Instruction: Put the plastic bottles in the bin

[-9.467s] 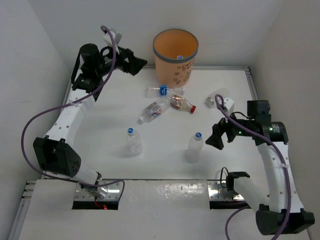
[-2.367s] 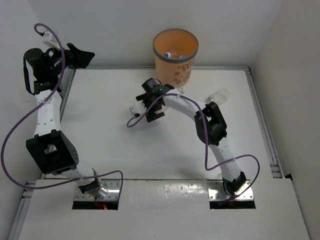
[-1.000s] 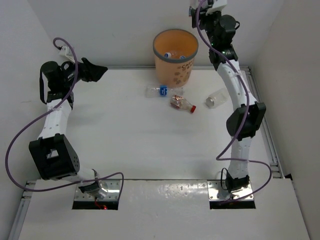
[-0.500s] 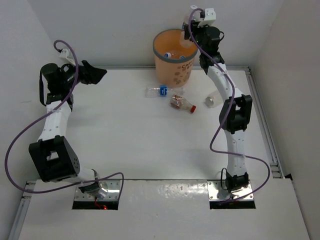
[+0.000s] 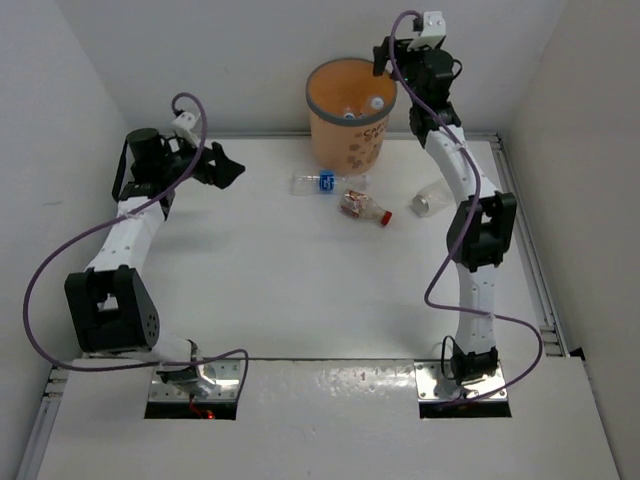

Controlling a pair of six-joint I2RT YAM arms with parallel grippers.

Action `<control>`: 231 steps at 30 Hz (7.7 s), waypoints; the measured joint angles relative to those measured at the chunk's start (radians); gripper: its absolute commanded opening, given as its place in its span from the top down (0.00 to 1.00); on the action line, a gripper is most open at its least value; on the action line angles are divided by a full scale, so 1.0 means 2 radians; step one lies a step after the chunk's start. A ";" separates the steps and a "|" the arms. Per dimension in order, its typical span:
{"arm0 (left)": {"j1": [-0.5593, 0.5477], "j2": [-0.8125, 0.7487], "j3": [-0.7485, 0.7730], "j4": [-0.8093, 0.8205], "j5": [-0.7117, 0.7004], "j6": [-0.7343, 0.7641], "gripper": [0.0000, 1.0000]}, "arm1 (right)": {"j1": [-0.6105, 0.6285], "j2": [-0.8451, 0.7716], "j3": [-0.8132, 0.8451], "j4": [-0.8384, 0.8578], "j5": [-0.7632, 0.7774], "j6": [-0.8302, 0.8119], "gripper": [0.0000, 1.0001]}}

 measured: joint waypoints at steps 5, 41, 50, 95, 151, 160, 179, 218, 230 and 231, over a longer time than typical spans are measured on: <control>-0.040 0.064 0.051 -0.019 0.023 0.095 0.00 | -0.022 -0.089 -0.074 -0.028 -0.025 0.026 0.12; -0.201 0.488 0.378 -0.086 0.024 0.320 0.06 | -0.202 -0.528 -0.531 -0.230 -0.233 0.048 0.18; -0.210 0.462 0.307 -0.139 0.018 0.355 0.11 | -0.202 -0.528 -0.531 -0.230 -0.239 0.047 0.19; -0.181 0.272 0.120 -0.065 0.056 0.198 0.94 | -0.202 -0.578 -0.578 -0.224 -0.247 0.044 0.20; -0.182 0.396 0.579 -0.101 -0.061 -0.184 0.00 | -0.205 -0.603 -0.614 -0.234 -0.251 0.038 0.20; -0.177 0.385 0.573 -0.089 -0.060 -0.189 0.00 | -0.205 -0.603 -0.614 -0.234 -0.252 0.038 0.20; -0.125 0.124 0.240 -0.102 -0.029 -0.051 0.00 | 0.044 -0.504 -0.593 -0.325 -0.248 -0.316 0.23; -0.027 0.089 0.112 -0.098 0.034 -0.027 0.00 | 0.114 -0.043 -0.284 -0.591 -0.157 -1.077 0.13; -0.009 0.089 0.109 -0.098 0.043 -0.028 0.00 | 0.125 -0.028 -0.259 -0.607 -0.154 -1.074 0.69; -0.009 0.089 0.109 -0.097 0.045 -0.028 0.00 | 0.127 -0.028 -0.257 -0.609 -0.156 -1.070 0.73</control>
